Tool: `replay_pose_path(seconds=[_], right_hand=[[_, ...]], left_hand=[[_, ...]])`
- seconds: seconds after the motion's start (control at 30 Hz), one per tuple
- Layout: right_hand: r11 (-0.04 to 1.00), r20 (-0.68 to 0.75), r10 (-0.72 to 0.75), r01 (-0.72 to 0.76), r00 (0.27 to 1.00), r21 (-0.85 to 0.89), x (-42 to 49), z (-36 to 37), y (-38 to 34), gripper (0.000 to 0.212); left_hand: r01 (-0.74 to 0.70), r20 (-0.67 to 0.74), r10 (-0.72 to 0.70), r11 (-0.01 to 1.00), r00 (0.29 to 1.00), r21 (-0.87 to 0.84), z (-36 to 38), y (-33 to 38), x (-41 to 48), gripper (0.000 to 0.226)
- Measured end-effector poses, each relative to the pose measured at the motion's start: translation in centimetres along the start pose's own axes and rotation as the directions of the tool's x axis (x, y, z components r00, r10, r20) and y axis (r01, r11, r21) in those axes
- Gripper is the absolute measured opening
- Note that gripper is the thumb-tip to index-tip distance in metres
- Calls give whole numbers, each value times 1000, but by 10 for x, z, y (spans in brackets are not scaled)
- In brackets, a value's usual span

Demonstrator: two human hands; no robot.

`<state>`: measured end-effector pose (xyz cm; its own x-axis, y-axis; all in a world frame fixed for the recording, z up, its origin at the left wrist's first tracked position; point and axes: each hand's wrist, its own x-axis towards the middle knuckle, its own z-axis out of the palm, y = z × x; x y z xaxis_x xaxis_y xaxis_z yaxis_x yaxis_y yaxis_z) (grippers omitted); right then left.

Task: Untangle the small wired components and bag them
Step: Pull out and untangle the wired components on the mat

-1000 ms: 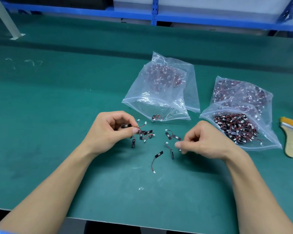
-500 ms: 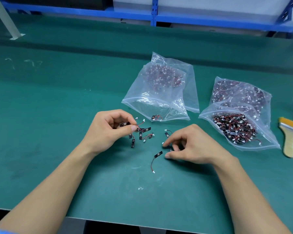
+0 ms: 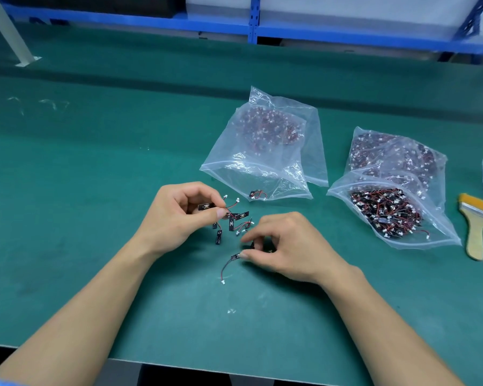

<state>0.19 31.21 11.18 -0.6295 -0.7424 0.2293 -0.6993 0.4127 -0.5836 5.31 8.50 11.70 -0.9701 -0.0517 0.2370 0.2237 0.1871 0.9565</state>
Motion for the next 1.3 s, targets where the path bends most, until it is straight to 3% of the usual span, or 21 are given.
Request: replay_pose_path(seconds=[0.13,0.23,0.33,0.5,0.8,0.93,1.07,1.3], right_hand=[[994,-229,60,-37,972,105,-2,-10,4,14],[978,-275,99,-42,956,205,0,-10,0,33],[934,-223,143,-57,964,353,1,-5,-1,33],[912,-136,157,-91,978,401,1,-3,1,2],[898,-54,188,-149,981,414,-3,-26,8,16],[899,134,102,-149,986,411,-11,-47,19,6],[947,360,91,-192,929,258,-15,-53,27,7],[934,440,188,-298,878,195,-15,-47,30,25]], left_hand=[[8,25,-7,1000,1000,-19,1,2,-1,15],[15,61,-14,1000,998,-20,2,1,-2,13],[18,94,-17,1000,995,-7,5,1,-2,11],[36,106,-35,999,994,-1,7,1,-2,6],[3,11,-3,1000,1000,2,5,2,0,15],[21,13,-22,999,1000,41,6,-1,1,4],[30,16,-31,998,999,52,4,-7,0,6],[28,-11,-27,989,1000,143,11,-6,5,5]])
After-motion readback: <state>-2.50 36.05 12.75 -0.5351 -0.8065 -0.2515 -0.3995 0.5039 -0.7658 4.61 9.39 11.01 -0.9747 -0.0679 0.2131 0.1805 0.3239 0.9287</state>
